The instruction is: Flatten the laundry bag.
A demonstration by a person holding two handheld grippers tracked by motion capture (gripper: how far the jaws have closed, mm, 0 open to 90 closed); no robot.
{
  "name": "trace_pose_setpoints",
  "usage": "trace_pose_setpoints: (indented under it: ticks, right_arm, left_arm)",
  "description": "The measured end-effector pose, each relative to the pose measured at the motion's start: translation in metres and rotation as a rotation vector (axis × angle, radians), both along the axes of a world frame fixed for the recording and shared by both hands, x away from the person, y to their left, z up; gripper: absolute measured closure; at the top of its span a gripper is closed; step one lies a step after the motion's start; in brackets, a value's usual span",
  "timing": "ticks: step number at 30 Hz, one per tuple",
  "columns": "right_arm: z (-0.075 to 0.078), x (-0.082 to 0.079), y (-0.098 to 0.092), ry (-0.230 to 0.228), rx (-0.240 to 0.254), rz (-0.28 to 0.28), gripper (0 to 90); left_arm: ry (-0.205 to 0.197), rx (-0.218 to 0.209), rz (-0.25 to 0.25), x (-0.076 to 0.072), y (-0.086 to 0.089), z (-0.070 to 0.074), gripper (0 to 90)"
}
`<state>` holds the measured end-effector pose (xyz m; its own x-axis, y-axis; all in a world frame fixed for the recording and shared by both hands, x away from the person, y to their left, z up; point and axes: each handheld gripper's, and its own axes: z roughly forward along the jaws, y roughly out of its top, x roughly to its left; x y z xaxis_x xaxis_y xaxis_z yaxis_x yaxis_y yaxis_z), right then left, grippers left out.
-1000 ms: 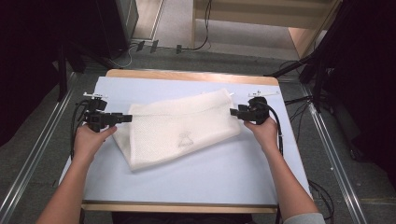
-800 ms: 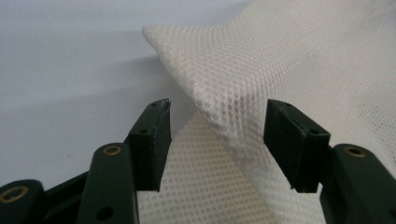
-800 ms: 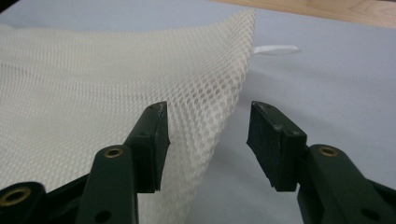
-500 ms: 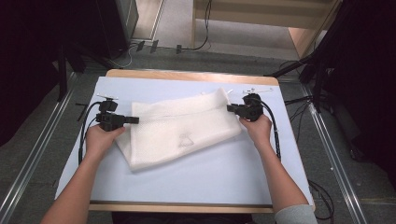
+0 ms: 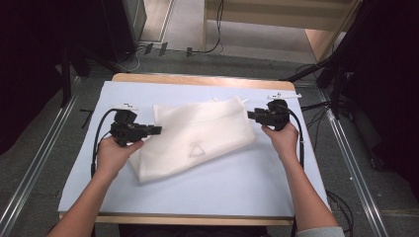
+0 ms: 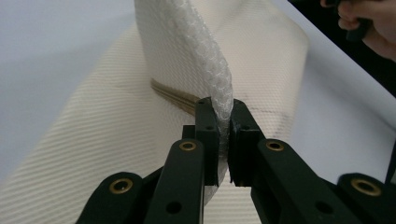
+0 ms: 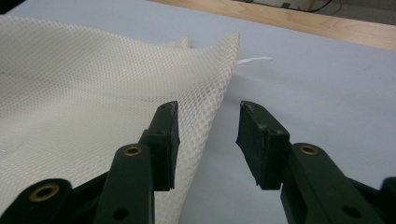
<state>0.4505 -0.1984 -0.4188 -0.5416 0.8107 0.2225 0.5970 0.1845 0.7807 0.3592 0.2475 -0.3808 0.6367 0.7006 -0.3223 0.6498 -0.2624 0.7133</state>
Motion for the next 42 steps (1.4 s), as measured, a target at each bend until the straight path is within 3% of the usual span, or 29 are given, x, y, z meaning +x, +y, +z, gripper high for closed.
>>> trace_pose_setpoints:
  ticks: [4, 7, 12, 18, 20, 22, 24, 27, 31, 35, 38, 42]
  right_arm:
    - [-0.001, -0.010, 0.000, 0.007, -0.014, 0.005, 59.7]
    - [-0.001, -0.017, 0.001, 0.009, -0.036, 0.009, 59.7]
    - [0.002, -0.029, 0.005, -0.006, -0.037, 0.021, 59.7]
    - [0.009, -0.039, 0.013, -0.025, -0.023, 0.035, 59.6]
    - [0.010, -0.042, 0.017, -0.033, -0.019, 0.043, 59.5]
    - [0.010, -0.043, 0.022, -0.037, -0.018, 0.052, 59.2]
    - [0.009, -0.044, 0.027, -0.035, -0.022, 0.066, 58.5]
    - [0.008, -0.046, 0.037, -0.033, -0.025, 0.087, 56.6]
    - [0.010, -0.049, 0.052, -0.037, -0.017, 0.113, 53.6]
    - [0.016, -0.051, 0.063, -0.051, -0.014, 0.136, 50.2]
    - [0.020, -0.053, 0.072, -0.055, 0.011, 0.150, 46.4]
    - [0.020, -0.053, 0.086, -0.050, 0.005, 0.176, 41.6]
  left_arm:
    - [-0.027, 0.015, -0.071, -0.018, -0.024, 0.000, 85.5]
    - [-0.057, 0.050, -0.117, -0.031, -0.038, -0.005, 85.2]
    - [-0.045, 0.054, -0.178, -0.042, -0.055, -0.015, 84.9]
    - [-0.015, 0.024, -0.272, -0.049, -0.087, -0.029, 84.6]
    - [-0.003, 0.067, -0.301, -0.051, -0.097, -0.038, 80.2]
    - [0.012, 0.122, -0.313, -0.052, -0.105, -0.047, 73.1]
    - [0.030, 0.137, -0.323, -0.050, -0.107, -0.052, 70.4]
    - [0.046, 0.102, -0.315, -0.048, -0.105, -0.053, 67.3]
    - [0.060, 0.064, -0.313, -0.046, -0.100, -0.050, 54.7]
    - [0.046, 0.065, -0.299, -0.046, -0.097, -0.047, 44.6]
    - [0.048, 0.057, -0.294, -0.045, -0.096, -0.047, 43.6]
    - [0.035, 0.042, -0.284, -0.045, -0.094, -0.043, 43.3]
